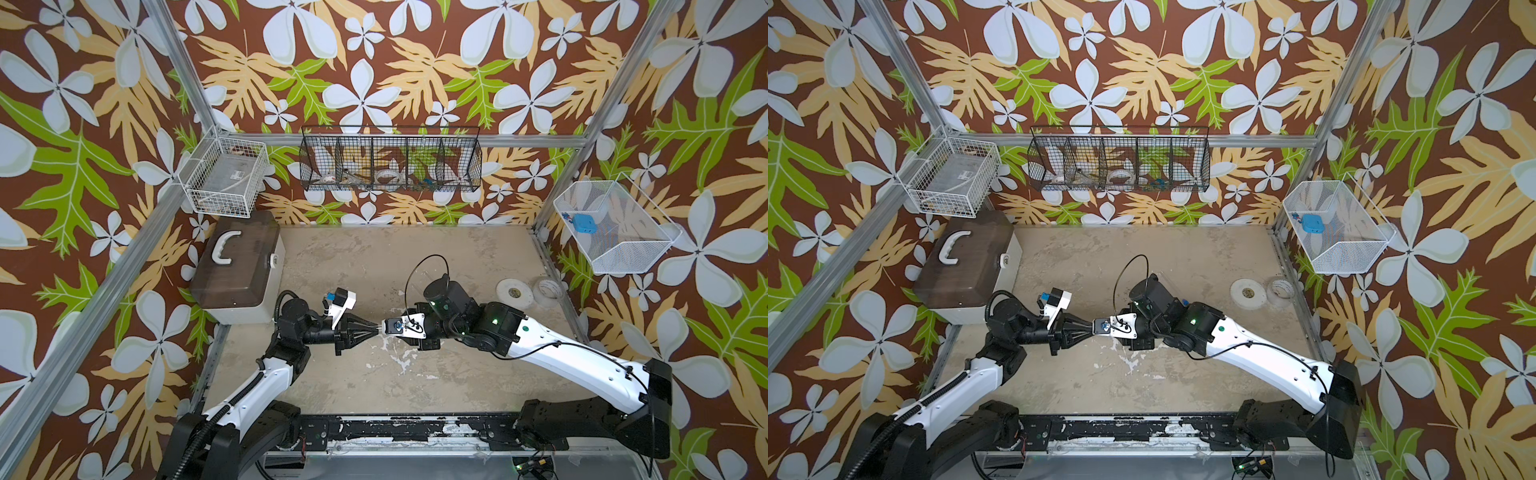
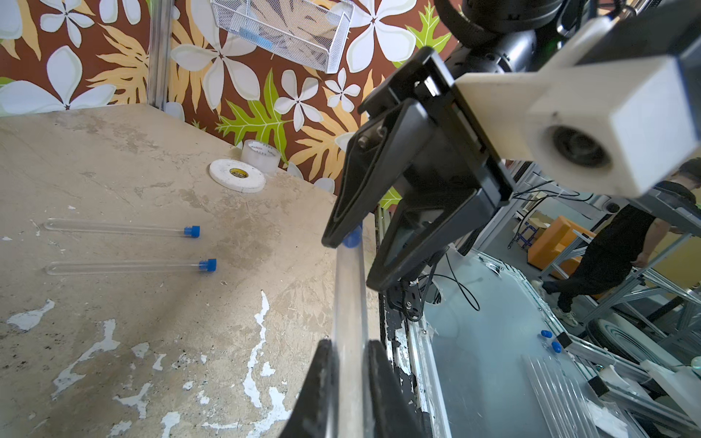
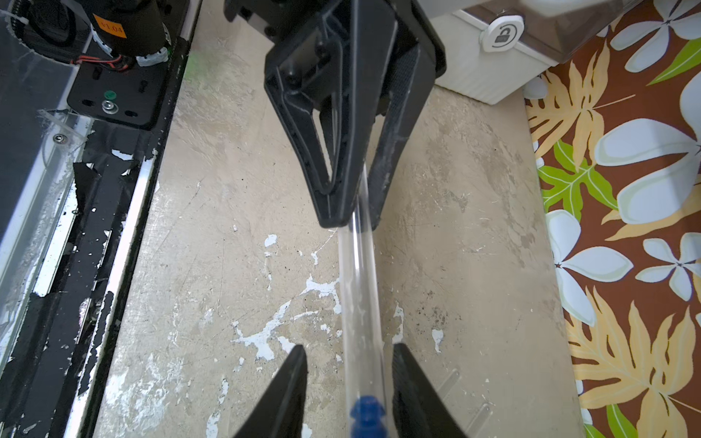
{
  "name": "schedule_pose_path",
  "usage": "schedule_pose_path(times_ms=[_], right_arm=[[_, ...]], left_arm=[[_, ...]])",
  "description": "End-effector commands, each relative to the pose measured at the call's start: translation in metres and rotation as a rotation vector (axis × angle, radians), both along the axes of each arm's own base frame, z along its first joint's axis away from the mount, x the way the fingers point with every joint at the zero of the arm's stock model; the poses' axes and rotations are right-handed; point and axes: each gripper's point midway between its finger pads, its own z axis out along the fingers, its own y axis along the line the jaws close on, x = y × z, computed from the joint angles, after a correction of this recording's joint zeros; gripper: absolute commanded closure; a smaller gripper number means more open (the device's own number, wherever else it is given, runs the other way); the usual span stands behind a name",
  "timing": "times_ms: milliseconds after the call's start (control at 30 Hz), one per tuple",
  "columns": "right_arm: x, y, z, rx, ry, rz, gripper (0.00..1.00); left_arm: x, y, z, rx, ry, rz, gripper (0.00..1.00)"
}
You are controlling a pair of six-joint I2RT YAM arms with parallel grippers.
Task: Insert stoppers into test tubes
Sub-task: Insert the stopper into the test tube, then place the test tube at the center of the board.
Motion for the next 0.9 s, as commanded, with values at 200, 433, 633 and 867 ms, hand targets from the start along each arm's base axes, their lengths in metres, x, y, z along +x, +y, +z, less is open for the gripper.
schedule_pose_path(times_ms=[200, 433, 633, 867], right_arm=[[0.007, 0.002, 0.001, -0.004, -0.022, -0.020, 0.75], [0.007, 0.002, -0.001, -0.006, -0.013, -0.018, 0.86], [0.011, -0.004, -0.002, 0.015, 0.011, -0.037, 0.86], [0.020, -0.028, -0.026, 0.033, 0.069, -0.139, 0.84]], left_arm=[[-0.002, 0.000, 0.004, -0.004, -0.022, -0.016, 1.00], [-0.002, 0.000, 0.004, -0.004, -0.021, -0.013, 1.00], [0.002, 0.002, 0.007, -0.004, -0.023, 0.005, 0.60], [0.032, 0.021, 0.015, 0.038, -0.050, 0.149, 0.28]])
